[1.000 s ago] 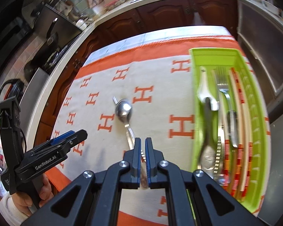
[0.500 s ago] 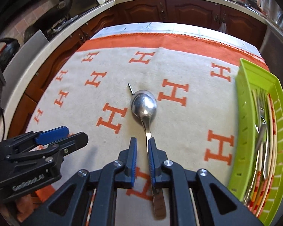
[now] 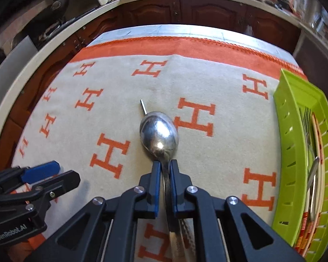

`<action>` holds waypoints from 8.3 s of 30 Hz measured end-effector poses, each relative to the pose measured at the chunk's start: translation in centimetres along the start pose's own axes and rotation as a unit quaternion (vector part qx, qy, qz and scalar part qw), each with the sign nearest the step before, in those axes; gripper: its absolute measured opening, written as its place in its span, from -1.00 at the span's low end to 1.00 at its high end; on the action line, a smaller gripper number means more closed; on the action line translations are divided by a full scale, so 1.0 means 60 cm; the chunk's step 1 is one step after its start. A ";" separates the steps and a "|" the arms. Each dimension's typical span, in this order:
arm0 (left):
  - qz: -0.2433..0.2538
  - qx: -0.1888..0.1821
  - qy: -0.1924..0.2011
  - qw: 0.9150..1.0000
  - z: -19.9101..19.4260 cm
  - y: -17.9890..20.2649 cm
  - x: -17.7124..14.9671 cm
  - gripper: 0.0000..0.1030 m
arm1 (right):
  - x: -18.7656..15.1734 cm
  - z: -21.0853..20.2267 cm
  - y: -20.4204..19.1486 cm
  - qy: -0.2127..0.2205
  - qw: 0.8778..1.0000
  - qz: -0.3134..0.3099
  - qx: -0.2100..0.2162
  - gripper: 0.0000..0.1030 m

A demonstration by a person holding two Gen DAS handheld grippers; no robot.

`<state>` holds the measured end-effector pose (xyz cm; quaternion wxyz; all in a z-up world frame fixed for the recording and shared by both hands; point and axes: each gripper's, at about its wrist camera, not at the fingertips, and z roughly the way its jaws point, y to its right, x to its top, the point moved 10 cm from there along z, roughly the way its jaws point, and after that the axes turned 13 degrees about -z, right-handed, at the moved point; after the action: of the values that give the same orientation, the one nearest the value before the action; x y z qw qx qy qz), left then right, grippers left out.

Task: Organize utensils

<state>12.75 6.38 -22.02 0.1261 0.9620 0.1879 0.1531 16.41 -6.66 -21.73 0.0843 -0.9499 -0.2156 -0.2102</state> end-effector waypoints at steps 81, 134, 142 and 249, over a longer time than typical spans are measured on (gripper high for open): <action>0.122 -0.080 -0.004 0.989 -0.090 0.307 -0.076 -0.95 | -0.091 -0.306 0.145 0.169 0.971 0.155 0.072 -0.89; 0.139 -0.101 -0.009 0.985 0.003 0.434 -0.075 -0.53 | -0.085 -0.156 0.308 0.013 0.988 0.152 -0.011 -0.88; 0.124 -0.079 0.008 0.989 -0.007 0.391 -0.046 -0.12 | -0.069 -0.129 0.314 0.008 0.987 0.160 -0.009 -0.86; 0.108 0.069 0.081 0.988 -0.259 0.180 -0.073 0.98 | -0.094 -0.357 0.044 0.053 0.994 0.096 -0.009 -0.36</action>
<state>7.05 -2.21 -5.52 0.0264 0.9674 0.1023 0.2301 5.18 -16.53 -5.16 0.1071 -0.9544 -0.1172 -0.2528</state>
